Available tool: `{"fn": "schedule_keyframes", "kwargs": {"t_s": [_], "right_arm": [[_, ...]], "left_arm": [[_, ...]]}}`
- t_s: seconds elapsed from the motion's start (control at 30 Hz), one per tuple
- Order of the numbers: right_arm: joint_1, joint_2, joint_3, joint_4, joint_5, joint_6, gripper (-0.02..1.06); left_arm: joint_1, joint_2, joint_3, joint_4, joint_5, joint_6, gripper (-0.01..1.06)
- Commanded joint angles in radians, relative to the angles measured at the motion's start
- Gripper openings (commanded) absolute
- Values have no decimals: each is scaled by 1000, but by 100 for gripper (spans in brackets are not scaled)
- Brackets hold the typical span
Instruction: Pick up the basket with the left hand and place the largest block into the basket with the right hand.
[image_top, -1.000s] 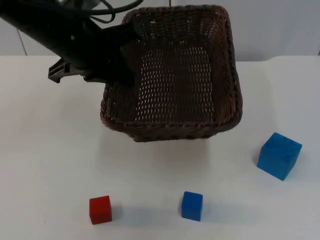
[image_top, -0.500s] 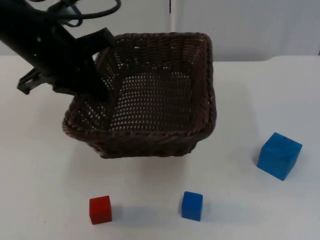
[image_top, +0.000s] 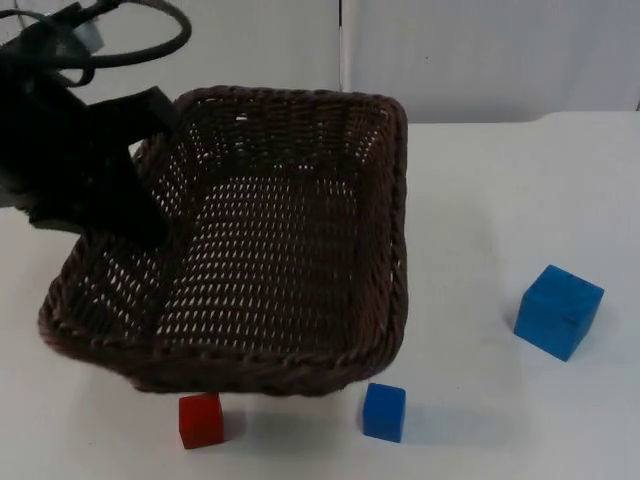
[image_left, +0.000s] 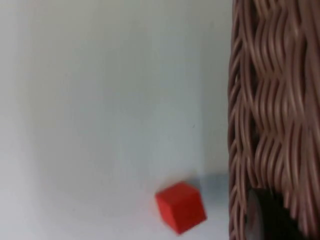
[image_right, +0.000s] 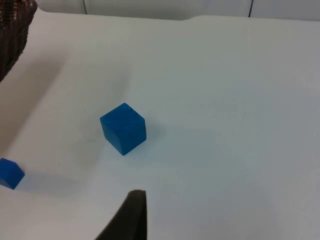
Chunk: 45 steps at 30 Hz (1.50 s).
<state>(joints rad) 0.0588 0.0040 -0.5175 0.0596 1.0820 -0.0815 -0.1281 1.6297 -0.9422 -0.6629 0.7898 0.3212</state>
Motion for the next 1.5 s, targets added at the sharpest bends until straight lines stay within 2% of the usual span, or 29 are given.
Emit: {"fn": "schedule_keyframes", "kwargs": {"t_s": [0.0,0.17,1.23,1.47], "right_arm": [[-5,-4,0,-2,-2,-3,105],[-5,-4,0,-2,-2,-3,105],[-5,-4,0,-2,-2,-3,105],[-5,-4,0,22,-4,-2,105]], "left_arm": [[1,-24,21,1,-12,-7,0],[1,-26,81,1,-35,-7,0],[1,-26,81,-1,-44,-7,0],[1,-26,81,-1,-44,-7,0]]}}
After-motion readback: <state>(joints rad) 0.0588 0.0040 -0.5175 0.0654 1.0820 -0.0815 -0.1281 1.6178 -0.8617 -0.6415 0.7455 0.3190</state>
